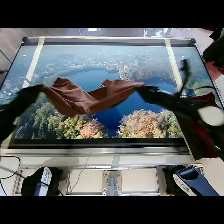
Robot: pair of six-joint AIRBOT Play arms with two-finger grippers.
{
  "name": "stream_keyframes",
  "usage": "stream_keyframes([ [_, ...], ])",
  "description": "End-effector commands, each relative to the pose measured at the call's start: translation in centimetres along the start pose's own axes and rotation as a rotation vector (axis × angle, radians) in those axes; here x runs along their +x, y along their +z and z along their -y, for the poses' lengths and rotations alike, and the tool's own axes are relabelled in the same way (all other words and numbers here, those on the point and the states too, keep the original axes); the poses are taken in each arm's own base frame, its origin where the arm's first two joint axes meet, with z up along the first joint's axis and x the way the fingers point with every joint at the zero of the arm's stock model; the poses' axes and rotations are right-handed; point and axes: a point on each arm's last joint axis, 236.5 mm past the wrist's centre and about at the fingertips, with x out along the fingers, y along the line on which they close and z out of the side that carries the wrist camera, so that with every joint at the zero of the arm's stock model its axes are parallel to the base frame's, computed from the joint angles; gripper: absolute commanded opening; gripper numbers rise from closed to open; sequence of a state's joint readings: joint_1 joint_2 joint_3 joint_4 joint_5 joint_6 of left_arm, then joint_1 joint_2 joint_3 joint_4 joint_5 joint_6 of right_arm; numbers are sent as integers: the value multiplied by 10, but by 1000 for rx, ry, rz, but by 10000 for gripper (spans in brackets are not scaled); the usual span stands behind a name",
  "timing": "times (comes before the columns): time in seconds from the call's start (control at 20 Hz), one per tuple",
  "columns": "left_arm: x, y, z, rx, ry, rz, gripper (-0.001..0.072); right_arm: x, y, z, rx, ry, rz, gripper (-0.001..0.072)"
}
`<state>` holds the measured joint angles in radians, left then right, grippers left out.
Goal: Fold the shirts.
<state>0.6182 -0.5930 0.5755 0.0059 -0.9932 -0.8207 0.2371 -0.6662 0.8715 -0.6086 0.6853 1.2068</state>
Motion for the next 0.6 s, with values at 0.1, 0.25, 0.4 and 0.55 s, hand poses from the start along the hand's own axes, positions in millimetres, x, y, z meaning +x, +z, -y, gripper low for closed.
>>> stream_keyframes([
  [0.1, -88, 104, 144, 427, 82, 375, 12, -167, 110, -103, -357, -89, 417, 10],
  [0.25, -93, 144, 208, 632, 96, 392, 12, -222, 156, -139, -532, -176, 562, 10],
  [0.4, -91, 180, 192, 695, 277, 302, 12, -235, 183, -100, -582, -417, 546, 9],
  [0.55, -65, 185, 151, 565, 241, 182, 12, -193, 182, -30, -529, -584, 375, 8],
])
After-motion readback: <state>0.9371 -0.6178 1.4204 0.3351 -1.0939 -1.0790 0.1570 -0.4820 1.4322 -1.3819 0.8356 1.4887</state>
